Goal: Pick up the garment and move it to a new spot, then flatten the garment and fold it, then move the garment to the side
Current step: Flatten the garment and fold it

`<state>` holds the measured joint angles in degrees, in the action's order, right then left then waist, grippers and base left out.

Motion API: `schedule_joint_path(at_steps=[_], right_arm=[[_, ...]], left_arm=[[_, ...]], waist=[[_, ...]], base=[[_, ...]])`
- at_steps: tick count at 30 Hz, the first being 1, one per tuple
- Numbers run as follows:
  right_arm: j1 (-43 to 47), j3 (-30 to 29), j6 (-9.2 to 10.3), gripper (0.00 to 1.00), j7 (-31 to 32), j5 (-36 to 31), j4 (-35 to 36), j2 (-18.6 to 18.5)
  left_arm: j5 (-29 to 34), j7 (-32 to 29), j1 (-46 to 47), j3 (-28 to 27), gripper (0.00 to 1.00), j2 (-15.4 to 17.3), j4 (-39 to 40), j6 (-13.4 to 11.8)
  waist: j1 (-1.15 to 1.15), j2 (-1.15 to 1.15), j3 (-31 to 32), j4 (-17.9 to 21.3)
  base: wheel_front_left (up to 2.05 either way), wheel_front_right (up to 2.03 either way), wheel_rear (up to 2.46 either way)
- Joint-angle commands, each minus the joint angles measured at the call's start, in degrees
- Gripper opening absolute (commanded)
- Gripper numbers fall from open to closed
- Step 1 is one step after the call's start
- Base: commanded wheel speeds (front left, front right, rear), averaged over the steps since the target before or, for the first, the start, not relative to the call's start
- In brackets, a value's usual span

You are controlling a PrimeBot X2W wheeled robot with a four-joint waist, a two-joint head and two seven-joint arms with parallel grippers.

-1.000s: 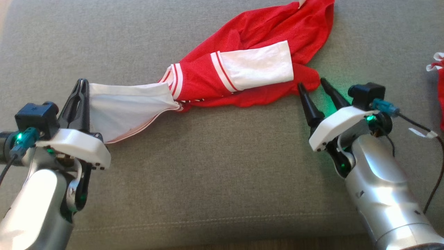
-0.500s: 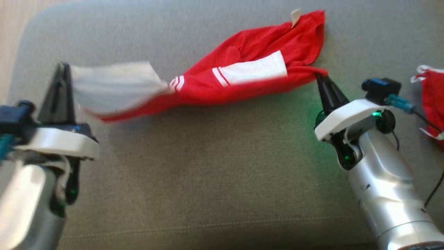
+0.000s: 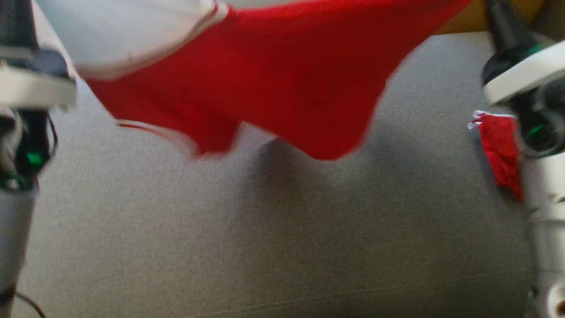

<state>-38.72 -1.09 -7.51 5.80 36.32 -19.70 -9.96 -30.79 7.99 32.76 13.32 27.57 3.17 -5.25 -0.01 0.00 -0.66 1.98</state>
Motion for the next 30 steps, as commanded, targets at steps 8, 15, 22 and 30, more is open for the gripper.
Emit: schedule_joint_path(at_steps=[8, 15, 22, 30], right_arm=[[-11.6, -5.6, 0.02, 0.00, 13.0, -5.1, 7.9, 1.2], [-21.6, -6.6, 0.02, 0.00, 16.5, -9.7, 0.8, 3.6], [-35.1, -6.0, 0.02, 0.00, 6.8, -16.8, -8.1, 4.4], [-47.7, -5.4, 0.02, 0.00, -12.9, -23.5, -18.0, 2.6]], left_arm=[[-5.2, -5.0, 20.8, -0.8, 0.00, -1.4, -8.6, 3.6], [-2.1, -4.2, 34.0, 3.7, 0.00, -3.6, -22.1, 7.5], [5.0, 3.1, 51.4, 7.1, 0.00, -5.6, -35.2, 8.7], [16.2, 7.0, 63.6, 6.5, 0.00, -7.1, -30.5, 8.2]], waist=[[0.01, 0.00, -1.0, 1.2], [0.01, 0.00, -6.6, 1.8], [0.01, 0.00, -17.2, 2.2], [0.01, 0.00, -28.8, 1.0]], base=[[0.00, 0.00, 0.00], [0.00, 0.00, 0.00], [0.00, 0.00, 0.00], [0.00, 0.00, 0.00]])
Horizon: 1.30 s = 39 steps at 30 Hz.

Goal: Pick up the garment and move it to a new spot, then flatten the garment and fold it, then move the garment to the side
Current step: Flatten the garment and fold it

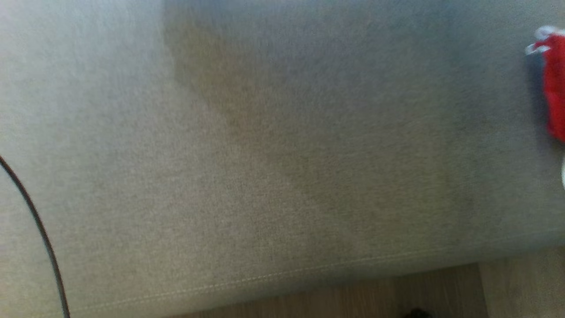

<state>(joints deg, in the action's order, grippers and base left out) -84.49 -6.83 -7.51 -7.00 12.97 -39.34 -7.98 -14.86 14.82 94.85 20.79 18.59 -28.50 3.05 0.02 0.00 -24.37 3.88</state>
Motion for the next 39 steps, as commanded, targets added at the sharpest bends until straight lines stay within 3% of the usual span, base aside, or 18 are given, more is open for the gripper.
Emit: schedule_joint_path(at_steps=[1, 9, 14, 20, 24, 28, 33, 39], right_arm=[[-2.6, 0.6, 0.02, 0.00, -1.2, -0.6, 0.5, 0.2], [2.9, 3.7, 0.02, 0.00, -4.2, 1.5, -9.2, -1.9], [13.3, 8.9, 0.02, 0.00, 5.3, 11.4, -11.8, -1.7], [30.5, 13.4, 0.02, 0.00, 9.7, 21.8, -1.9, -6.6], [43.3, 13.0, 0.02, 0.00, 10.1, 24.1, 5.2, -10.7], [52.2, 11.1, 0.02, 0.00, 10.5, 24.3, 10.3, -12.4], [65.6, 5.9, 0.02, 0.00, 11.2, 23.5, 20.1, -12.7], [77.9, -1.0, 0.02, 0.00, 14.3, 20.3, 31.5, -9.2]], left_arm=[[1.0, 0.2, 0.6, -2.1, 0.00, 1.5, 3.5, 0.0], [0.1, 0.2, -19.3, -9.3, 0.00, -2.3, 14.2, 3.8], [-0.9, 0.2, -37.2, -13.9, 0.00, -3.5, 19.7, 4.4], [-4.6, 0.2, -60.7, -12.6, 0.00, -1.8, 25.9, 4.4], [-6.1, 0.2, -75.0, -10.2, 0.00, -0.1, 28.5, 4.4], [-7.5, 0.2, -83.3, -10.3, 0.00, -0.2, 28.8, 4.4], [-8.2, 0.2, -92.3, -10.4, 0.00, -1.7, 31.6, 4.4], [-8.7, 0.2, -100.5, -10.8, 0.00, -3.1, 37.3, 4.4]], waist=[[-0.02, 0.00, -6.4, -1.4], [-0.02, 0.00, -10.8, -4.0], [-0.02, 0.00, -7.2, -4.2], [-0.02, 0.00, 0.1, -3.1], [-0.02, 0.00, 5.0, -3.6], [-0.02, 0.00, 8.4, -3.8], [-0.02, 0.00, 11.5, -4.7], [-0.02, 0.00, 12.0, -4.7]], base=[[0.00, 0.00, 0.00], [0.00, 0.00, 0.00], [0.00, 0.00, 0.00], [0.00, 0.00, 0.00], [0.00, 0.00, 0.00], [0.00, 0.00, 0.00], [0.00, 0.00, 0.00], [0.00, 0.00, 0.00]])
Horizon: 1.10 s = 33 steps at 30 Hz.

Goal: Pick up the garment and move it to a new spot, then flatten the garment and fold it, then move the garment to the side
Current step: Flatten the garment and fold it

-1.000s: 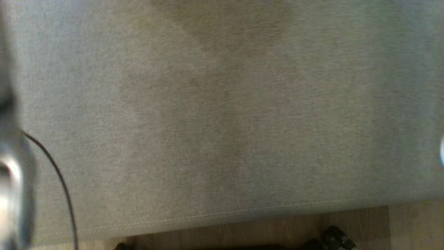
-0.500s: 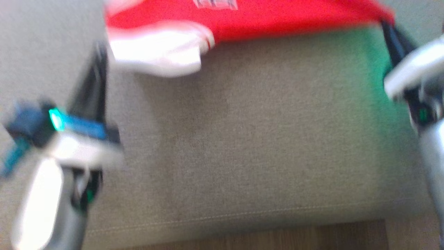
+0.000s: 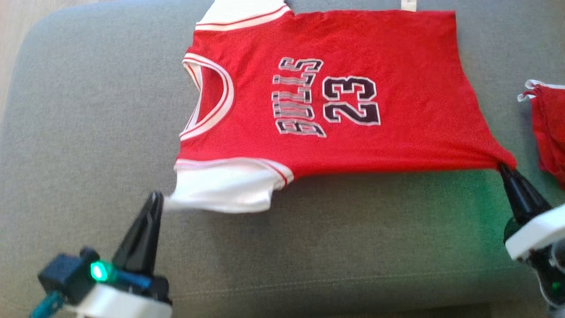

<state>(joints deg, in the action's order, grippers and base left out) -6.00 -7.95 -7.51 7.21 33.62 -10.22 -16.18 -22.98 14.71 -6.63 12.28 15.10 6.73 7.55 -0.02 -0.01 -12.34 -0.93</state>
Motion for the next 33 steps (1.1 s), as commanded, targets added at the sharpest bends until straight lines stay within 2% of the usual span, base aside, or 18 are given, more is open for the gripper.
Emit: schedule_joint_path(at_steps=[1, 5, 9, 18, 24, 29, 30, 31, 32, 33], right_arm=[[0.5, -0.8, 0.02, 0.00, 0.7, -0.9, 4.0, -0.3], [2.3, -3.2, 0.02, 0.00, 3.3, -4.0, 7.9, 1.8], [0.0, -3.2, 0.02, 0.00, 4.8, -8.1, 7.2, 3.3], [-13.5, -2.5, 0.02, 0.00, 4.5, -16.1, -1.5, 6.2], [-22.5, -2.6, 0.02, 0.00, 1.7, -20.4, -7.4, 6.5], [-27.5, -2.9, 0.02, 0.00, -1.2, -23.0, -12.6, 6.9], [-28.2, -2.9, 0.02, 0.08, -1.8, -23.3, -13.7, 7.0], [-28.2, -2.9, 0.02, 0.08, -1.8, -23.3, -13.7, 7.0], [-28.9, -2.9, 0.02, 0.59, -2.3, -23.5, -14.7, 7.2], [-29.8, -3.0, 0.02, 1.00, -3.7, -24.2, -16.3, 7.3]], left_arm=[[-0.7, 0.3, -0.1, -2.1, 0.00, 0.3, 2.8, -0.1], [-2.0, -0.4, -1.0, -1.3, 0.00, 0.1, 4.1, -0.1], [-2.2, -2.4, 3.6, -0.7, 0.00, -0.6, 1.7, -0.5], [-2.2, -3.9, 21.9, 0.8, 0.00, -2.4, -9.1, -0.4], [-1.0, -2.0, 33.6, 2.4, 0.00, -2.0, -16.7, -0.2], [0.8, -0.3, 39.9, 3.5, 0.00, -2.2, -22.8, -0.1], [1.1, -0.1, 40.8, 3.7, 0.00, -2.4, -24.0, -0.1], [1.1, -0.1, 40.8, 3.7, 0.00, -2.4, -24.0, -0.1], [1.1, 0.0, 41.5, 3.7, 0.00, -2.7, -25.1, -0.1], [1.3, 0.2, 42.5, 3.9, 0.46, -3.1, -27.1, -0.1]], waist=[[0.02, 0.01, 0.1, 0.2], [0.02, 0.01, 0.6, 0.5], [0.02, 0.01, 0.3, 1.0], [0.02, 0.01, -4.8, 1.4], [0.02, 0.01, -9.0, 1.3], [0.02, 0.01, -11.4, 1.0], [0.02, 0.01, -11.7, 1.0], [0.02, 0.01, -11.7, 1.0], [0.02, 0.01, -12.0, 0.9], [0.02, 0.01, -12.2, 0.9]], base=[[0.00, 0.00, 0.00], [0.00, 0.00, 0.00], [0.00, 0.00, 0.00], [0.00, 0.00, 0.00], [0.00, 0.00, 0.00], [0.00, 0.00, 0.00], [0.00, 0.00, 0.00], [0.00, 0.00, 0.00], [0.00, 0.00, 0.00], [0.00, 0.00, 0.00]])
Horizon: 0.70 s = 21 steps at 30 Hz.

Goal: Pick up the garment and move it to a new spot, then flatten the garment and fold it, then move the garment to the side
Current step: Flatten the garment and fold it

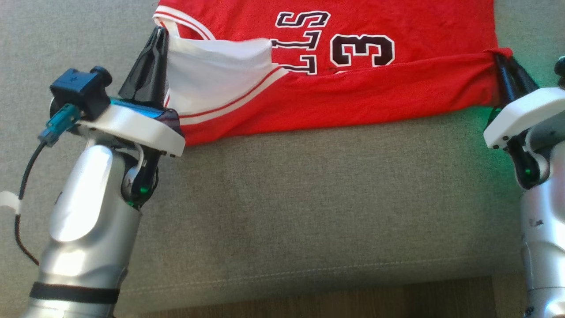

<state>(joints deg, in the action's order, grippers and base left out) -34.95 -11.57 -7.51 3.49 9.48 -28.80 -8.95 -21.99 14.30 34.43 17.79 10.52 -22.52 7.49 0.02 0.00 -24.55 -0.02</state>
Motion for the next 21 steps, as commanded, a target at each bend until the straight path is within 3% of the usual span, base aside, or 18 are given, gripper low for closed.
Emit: schedule_joint_path(at_steps=[1, 6, 13, 21], right_arm=[[-1.1, 0.6, 0.02, 1.00, -0.9, -0.3, 1.7, 0.3], [-0.5, 1.2, 0.02, 1.00, -5.1, 0.0, 1.4, 1.0], [4.7, 2.9, 0.02, 1.00, -7.1, 2.2, 6.0, 2.6], [9.2, 3.9, 0.02, 1.00, -4.9, 3.1, 12.3, 4.3]], left_arm=[[0.3, 0.6, 1.8, -1.8, 1.00, 1.3, 1.8, 0.0], [2.0, 0.7, -0.8, -3.8, 1.00, 0.6, 3.1, -0.1], [1.4, 0.7, -12.2, -6.6, 1.00, -1.0, 6.3, -2.4], [-1.4, -8.5, -20.5, -6.2, 1.00, -2.5, 3.6, -6.1]], waist=[[-0.02, 0.00, 0.1, 0.0], [-0.02, 0.00, 1.5, 0.4], [-0.02, 0.00, 4.5, 1.8], [-0.02, 0.00, 6.3, 2.6]], base=[[0.00, 0.00, 0.00], [0.00, 0.00, 0.00], [0.00, 0.00, 0.00], [0.00, 0.00, 0.00]])
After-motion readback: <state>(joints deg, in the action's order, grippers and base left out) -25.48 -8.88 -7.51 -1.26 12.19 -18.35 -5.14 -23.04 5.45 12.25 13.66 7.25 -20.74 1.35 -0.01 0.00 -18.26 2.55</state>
